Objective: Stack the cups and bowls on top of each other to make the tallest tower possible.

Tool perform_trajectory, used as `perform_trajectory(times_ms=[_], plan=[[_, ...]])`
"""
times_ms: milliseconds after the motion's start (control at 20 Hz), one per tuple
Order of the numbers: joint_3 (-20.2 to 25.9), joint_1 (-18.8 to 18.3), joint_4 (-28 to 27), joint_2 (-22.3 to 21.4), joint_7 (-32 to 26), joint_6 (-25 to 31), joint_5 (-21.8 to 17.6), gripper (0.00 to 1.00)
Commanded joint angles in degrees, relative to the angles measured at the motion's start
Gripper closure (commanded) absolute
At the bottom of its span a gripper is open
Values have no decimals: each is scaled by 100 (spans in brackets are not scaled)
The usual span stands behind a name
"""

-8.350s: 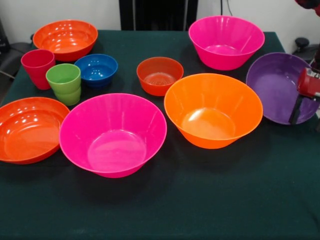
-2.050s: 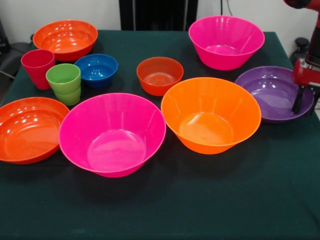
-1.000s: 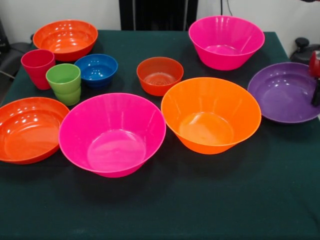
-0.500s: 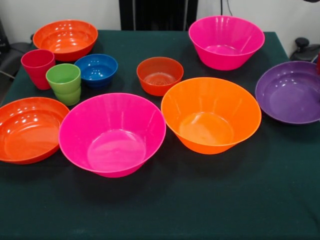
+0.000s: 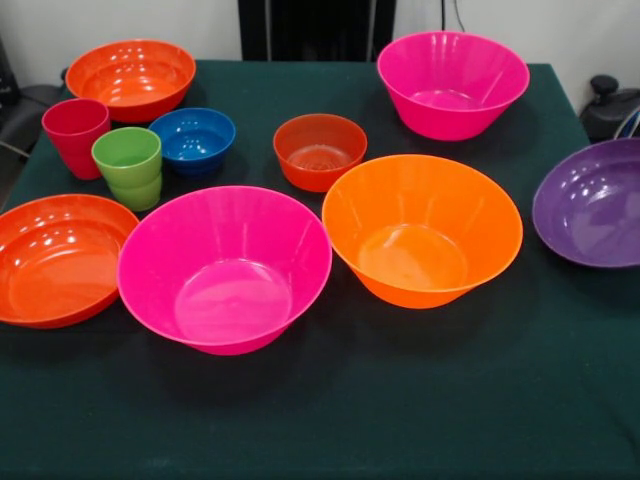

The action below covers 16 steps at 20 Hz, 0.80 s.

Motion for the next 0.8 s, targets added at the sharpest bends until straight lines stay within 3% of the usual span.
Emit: perform_trajectory(times_ms=[50,550,800], plan=[[746,-82,189,-52,357,-286,-270,100],[1349,-698,-23,-310,-101,365,-251,100],[1412,-873,-242,-405,-283,441,-371,100]])
